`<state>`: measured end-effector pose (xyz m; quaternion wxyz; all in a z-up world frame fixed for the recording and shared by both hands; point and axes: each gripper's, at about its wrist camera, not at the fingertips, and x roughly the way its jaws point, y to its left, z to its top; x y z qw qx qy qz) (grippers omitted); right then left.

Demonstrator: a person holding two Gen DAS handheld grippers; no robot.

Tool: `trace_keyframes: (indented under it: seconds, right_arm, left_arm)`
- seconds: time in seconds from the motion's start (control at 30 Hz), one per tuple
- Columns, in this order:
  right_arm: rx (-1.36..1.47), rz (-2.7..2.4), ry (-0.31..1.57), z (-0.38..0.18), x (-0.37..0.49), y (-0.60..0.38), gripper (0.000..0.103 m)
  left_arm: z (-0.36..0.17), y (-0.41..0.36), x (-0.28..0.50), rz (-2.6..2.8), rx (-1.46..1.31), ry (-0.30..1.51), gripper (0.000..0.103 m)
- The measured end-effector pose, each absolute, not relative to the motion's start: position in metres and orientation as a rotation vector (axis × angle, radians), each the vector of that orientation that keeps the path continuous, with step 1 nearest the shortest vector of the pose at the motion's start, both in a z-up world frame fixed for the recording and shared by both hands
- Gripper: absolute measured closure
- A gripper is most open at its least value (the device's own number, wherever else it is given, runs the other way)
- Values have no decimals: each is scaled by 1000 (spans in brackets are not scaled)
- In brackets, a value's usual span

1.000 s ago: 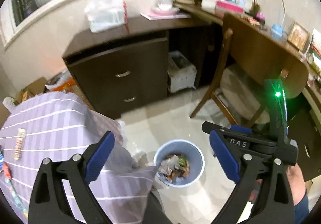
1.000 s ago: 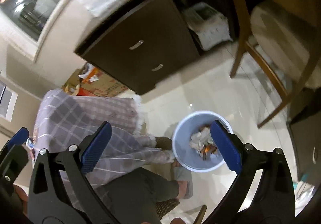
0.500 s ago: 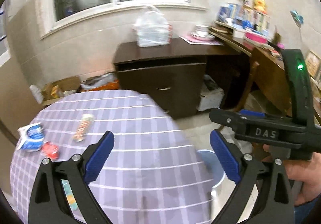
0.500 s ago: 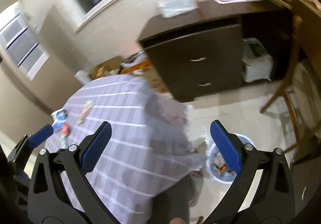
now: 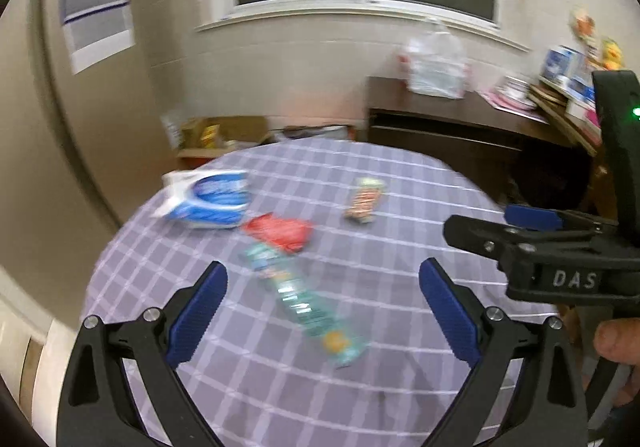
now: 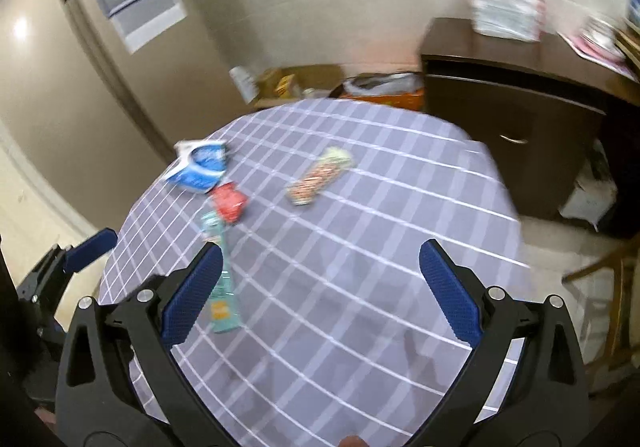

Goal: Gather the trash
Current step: 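Grasp the teal printed tube with the right tool while the left tool grasps the red packet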

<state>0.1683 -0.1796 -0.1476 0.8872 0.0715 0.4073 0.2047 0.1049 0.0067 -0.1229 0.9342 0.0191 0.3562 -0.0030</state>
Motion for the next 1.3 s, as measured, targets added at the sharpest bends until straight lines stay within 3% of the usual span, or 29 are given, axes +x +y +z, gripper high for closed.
trace_keyframes:
  seconds: [0.47,0.53,0.63,0.67,0.7,1.3]
  right_arm:
    - [-196,546,959,-214,188,-35,10]
    - [-280,526,920,-221,186,-22,17]
    - [-295,578,869,-219,177,-18,50]
    - [-299,585,867,-218,175,-19,70]
    - [-303,585,872,-217,172,-23,76]
    - [-110,440,928,-212,157,-152,76]
  left_arm:
    - [-160,125,90,224,-108,807,8]
    - [-162,130,90,233,-120,810,8]
    - [-163,133,94,234,-128,812,8]
    - [-163,132,96,229,-128,813,8]
    - [-163,131,98,223,-125,812,8]
    - [-190,47,205,8,-1,891,8]
